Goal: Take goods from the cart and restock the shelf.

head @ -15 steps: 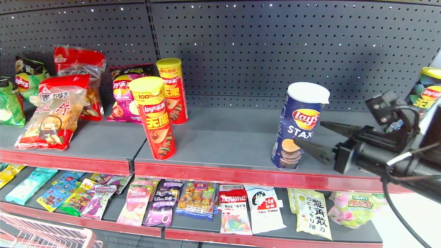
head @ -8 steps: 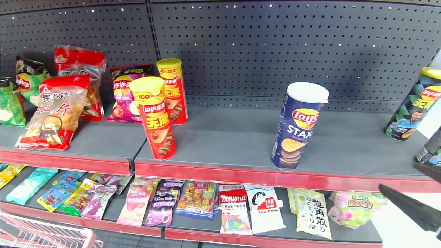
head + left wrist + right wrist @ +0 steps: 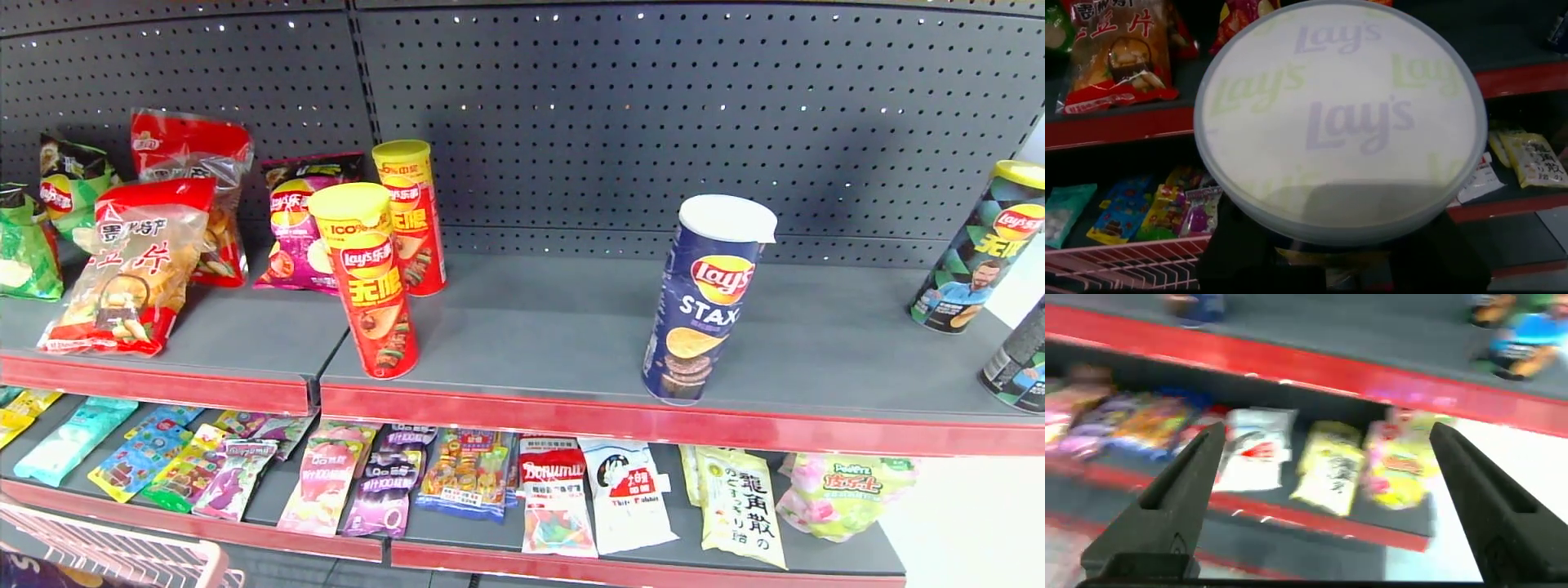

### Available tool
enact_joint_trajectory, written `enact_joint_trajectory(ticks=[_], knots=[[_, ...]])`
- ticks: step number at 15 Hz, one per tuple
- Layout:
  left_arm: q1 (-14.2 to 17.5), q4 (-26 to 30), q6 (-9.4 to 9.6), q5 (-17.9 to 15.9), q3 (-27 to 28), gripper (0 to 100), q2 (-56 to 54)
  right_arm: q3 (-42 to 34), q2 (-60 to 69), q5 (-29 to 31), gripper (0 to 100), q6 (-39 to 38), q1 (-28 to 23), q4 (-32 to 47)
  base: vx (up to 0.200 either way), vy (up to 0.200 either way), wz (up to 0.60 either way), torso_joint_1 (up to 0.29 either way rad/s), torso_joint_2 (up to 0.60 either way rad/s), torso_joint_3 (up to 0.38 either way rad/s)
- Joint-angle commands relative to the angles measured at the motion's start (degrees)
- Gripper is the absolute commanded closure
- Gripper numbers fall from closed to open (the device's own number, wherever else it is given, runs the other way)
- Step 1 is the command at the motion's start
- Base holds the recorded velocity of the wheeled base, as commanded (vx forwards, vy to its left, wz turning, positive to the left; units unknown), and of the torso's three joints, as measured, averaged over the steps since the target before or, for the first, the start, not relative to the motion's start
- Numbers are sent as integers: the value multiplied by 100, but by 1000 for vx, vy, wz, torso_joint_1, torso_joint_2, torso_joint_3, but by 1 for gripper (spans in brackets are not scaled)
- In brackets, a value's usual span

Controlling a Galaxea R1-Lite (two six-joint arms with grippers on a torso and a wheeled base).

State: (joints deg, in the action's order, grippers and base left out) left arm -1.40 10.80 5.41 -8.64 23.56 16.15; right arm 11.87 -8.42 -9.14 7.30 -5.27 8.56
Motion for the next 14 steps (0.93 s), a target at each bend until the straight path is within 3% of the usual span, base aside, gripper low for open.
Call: enact_joint_trajectory(ticks=[1,3,4,6,9,11,12,14], knots=[[0,-8,-5,-6,17,100,46,-1187,271,914,0,52,-18,-1330,0,0,0,0,0,0],[0,-148,-75,-6,-1,100,63,-1170,271,1301,0,-273,-18,-1163,0,0,0,0,0,0],[0,-175,-84,-6,-10,100,72,-1170,271,1257,0,-317,-9,-1172,0,0,0,0,0,0],[0,-184,-84,-6,-19,100,72,-1143,333,554,0,-343,342,-1111,0,0,0,0,0,0],[0,-184,-84,-6,-54,100,28,-1179,675,747,0,-458,448,-891,0,0,0,0,0,0],[0,-184,-84,-208,-19,100,55,-1179,825,765,0,-783,518,-829,0,0,0,0,0,0],[0,-184,-84,-507,8,100,90,-1179,834,870,0,-774,518,-829,0,0,0,0,0,0],[0,-192,-84,-560,25,100,169,-1179,834,862,0,-765,518,-829,0,0,-300,4,4,4]])
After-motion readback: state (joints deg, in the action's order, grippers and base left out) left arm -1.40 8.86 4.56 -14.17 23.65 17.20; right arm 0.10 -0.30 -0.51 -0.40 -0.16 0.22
